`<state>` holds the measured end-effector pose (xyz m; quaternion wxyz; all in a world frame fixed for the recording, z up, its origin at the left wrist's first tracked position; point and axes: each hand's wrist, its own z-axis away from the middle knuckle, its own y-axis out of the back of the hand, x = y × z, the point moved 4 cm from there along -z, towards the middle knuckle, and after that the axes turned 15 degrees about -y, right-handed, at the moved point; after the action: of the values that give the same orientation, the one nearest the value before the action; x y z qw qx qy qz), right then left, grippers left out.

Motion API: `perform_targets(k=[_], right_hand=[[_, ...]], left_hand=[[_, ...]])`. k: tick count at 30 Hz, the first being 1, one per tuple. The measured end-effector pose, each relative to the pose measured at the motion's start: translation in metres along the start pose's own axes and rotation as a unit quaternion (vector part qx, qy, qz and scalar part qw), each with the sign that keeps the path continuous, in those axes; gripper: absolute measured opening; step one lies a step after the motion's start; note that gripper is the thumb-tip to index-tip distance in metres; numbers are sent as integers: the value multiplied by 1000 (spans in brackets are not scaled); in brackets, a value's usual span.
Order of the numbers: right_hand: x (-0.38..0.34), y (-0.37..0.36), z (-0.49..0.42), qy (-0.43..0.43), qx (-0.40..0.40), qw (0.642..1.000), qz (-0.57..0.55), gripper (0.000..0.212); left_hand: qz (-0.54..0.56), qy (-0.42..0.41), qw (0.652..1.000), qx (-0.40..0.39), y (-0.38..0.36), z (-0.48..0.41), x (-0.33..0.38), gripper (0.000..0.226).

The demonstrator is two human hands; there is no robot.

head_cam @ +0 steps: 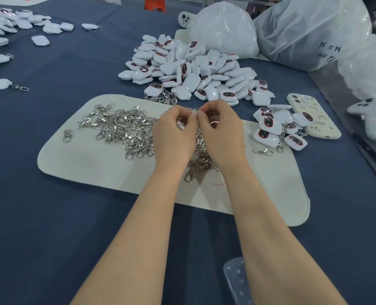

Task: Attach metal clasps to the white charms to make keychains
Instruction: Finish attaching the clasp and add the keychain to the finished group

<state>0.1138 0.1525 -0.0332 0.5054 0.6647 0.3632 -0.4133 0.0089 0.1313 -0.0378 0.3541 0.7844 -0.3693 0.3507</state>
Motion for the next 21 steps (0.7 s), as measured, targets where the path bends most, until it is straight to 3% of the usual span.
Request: perform_targets(k=[15,21], right_hand=[[-2,-2,2,48,-6,998,33,8],[4,1,-4,9,-105,994,43,12]], left_hand=[[-26,-9,1000,-3,-1,0,-3,9],[-58,-52,996,-39,-1,1,-3,8]])
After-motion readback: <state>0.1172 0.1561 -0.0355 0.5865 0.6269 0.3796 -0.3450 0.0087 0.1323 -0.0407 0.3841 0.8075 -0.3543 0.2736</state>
